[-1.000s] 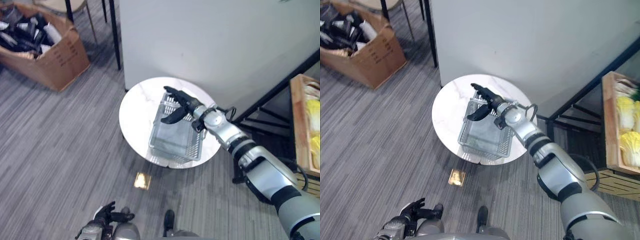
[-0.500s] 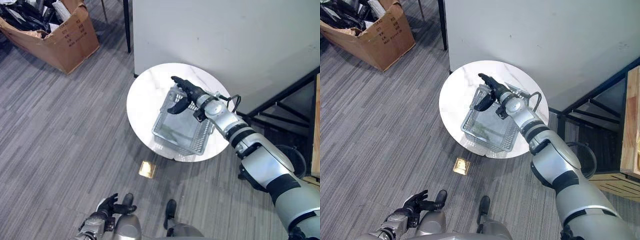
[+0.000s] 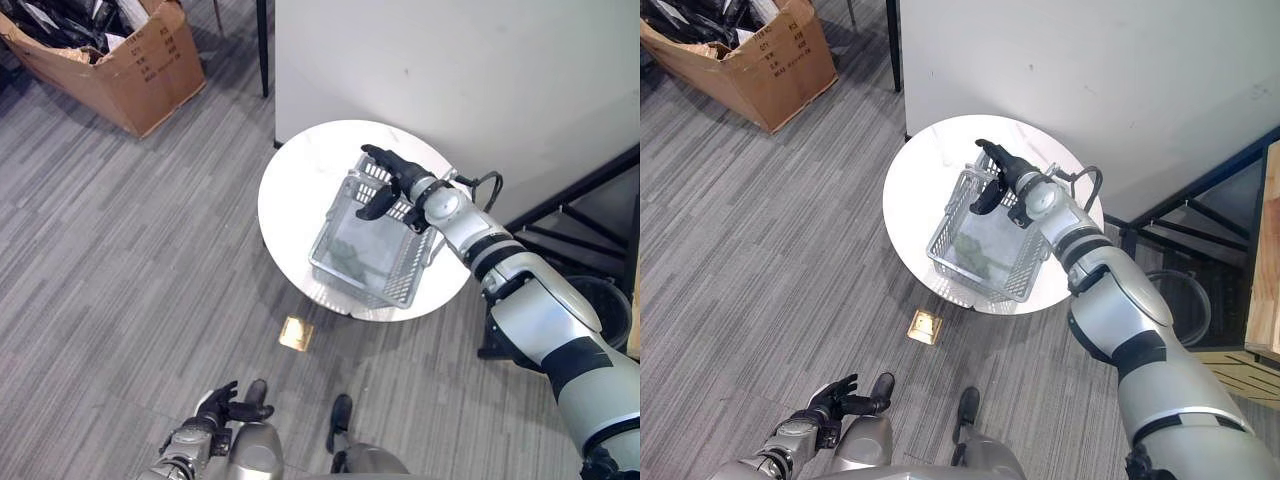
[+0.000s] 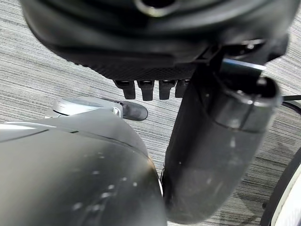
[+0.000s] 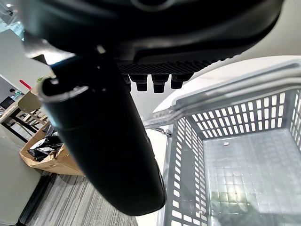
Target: Get the vegetables into the basket
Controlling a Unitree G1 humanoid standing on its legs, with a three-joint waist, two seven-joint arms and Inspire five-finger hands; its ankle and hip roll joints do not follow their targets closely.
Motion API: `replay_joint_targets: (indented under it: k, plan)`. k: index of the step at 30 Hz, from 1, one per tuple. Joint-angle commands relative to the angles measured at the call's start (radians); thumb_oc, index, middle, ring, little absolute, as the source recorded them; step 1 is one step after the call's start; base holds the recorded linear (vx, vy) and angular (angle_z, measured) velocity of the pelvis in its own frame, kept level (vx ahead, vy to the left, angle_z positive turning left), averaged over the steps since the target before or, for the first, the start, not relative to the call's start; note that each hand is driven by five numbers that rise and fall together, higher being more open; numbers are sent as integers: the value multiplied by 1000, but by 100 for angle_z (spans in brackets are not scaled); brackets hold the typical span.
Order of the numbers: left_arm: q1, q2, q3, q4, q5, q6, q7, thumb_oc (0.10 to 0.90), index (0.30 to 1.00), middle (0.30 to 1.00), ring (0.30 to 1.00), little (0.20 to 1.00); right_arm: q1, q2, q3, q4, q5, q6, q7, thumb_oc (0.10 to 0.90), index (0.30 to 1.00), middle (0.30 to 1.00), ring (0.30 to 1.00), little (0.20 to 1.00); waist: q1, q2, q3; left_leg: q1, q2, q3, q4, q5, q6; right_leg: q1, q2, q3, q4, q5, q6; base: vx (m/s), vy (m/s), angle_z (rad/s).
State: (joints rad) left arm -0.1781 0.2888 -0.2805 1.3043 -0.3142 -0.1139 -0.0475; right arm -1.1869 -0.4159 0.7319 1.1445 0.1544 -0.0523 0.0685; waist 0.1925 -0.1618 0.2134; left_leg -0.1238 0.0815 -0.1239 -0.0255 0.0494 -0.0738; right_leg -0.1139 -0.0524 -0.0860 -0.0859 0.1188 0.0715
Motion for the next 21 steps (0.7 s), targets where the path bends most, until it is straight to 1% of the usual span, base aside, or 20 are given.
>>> replay_joint_targets:
  k: [1,2,5,9,11,12,15,17,18,19,20,21]
  plan:
    - [75,34,-34,68,33,17,1,900,1000,1000,1000,1000,-143,-57,13,10,-38,-52,-26,900,1000,1000,1000,1000,10,-47,-13,6,-40,-15,-53,16,-5,1,-66,69,5,20,98,0,0,0]
    - [71,35,-38,58,29,15,-2,900,1000,1000,1000,1000,-147,-73,44,40,-90,-49,-18,900,1000,1000,1000,1000,10,-49,-9,1,-38,-14,-53,18,-6,-6,-63,70,3,24,99,0,0,0]
    - [64,32,-49,50,21,13,-2,900,1000,1000,1000,1000,-145,-77,59,87,-131,-45,-16,900,1000,1000,1000,1000,12,-46,-2,-9,-38,-16,-56,23,-7,-18,-63,69,2,27,100,0,0,0]
    - [64,24,-68,39,17,9,-2,900,1000,1000,1000,1000,-148,-95,75,169,-210,-35,-29,900,1000,1000,1000,1000,18,-31,7,-30,-40,-25,-56,30,-10,-33,-63,60,-1,30,101,-5,-3,-1]
    - [63,24,-71,37,16,9,-3,900,1000,1000,1000,1000,-151,-99,80,181,-232,-34,-32,900,1000,1000,1000,1000,20,-28,9,-35,-41,-27,-55,32,-11,-36,-63,58,-1,30,101,-18,-5,5]
    - [65,22,-76,36,20,10,-1,900,1000,1000,1000,1000,-152,-109,95,192,-277,-32,-41,900,1000,1000,1000,1000,24,-24,13,-42,-42,-32,-54,35,-12,-38,-64,54,-1,30,101,-15,-7,6]
    - [64,14,-77,43,21,14,4,900,1000,1000,1000,1000,-133,-108,61,209,-262,-25,-58,900,1000,1000,1000,1000,31,-17,20,-57,-43,-38,-54,39,-13,-50,-63,48,-1,30,102,-13,-10,5]
    - [64,12,-78,45,22,15,8,900,1000,1000,1000,1000,-126,-102,55,204,-253,-26,-57,900,1000,1000,1000,1000,32,-18,20,-60,-42,-40,-53,40,-13,-53,-61,47,-1,30,102,7,-18,5]
    - [63,9,-78,44,25,14,11,900,1000,1000,1000,1000,-116,-86,53,196,-247,-25,-49,682,695,695,695,695,33,-20,21,-59,-40,-42,-53,39,-12,-51,-60,48,-1,29,102,19,-21,5]
    - [63,8,-77,44,25,15,11,900,1000,1000,1000,1000,-113,-78,49,194,-243,-25,-51,622,610,610,610,610,34,-21,21,-57,-40,-42,-53,38,-13,-49,-59,50,-1,28,101,0,0,0]
    - [64,9,-77,44,25,15,11,900,1000,1000,1000,1000,-113,-77,49,194,-243,-25,-51,492,429,429,429,429,34,-21,21,-57,-41,-41,-53,38,-12,-49,-59,50,-1,28,101,0,0,0]
    - [63,8,-78,44,26,16,13,900,1000,1000,1000,1000,-105,-68,41,196,-237,-25,-52,400,300,300,300,300,34,-22,20,-55,-40,-42,-53,37,-12,-46,-59,51,-1,27,101,0,0,0]
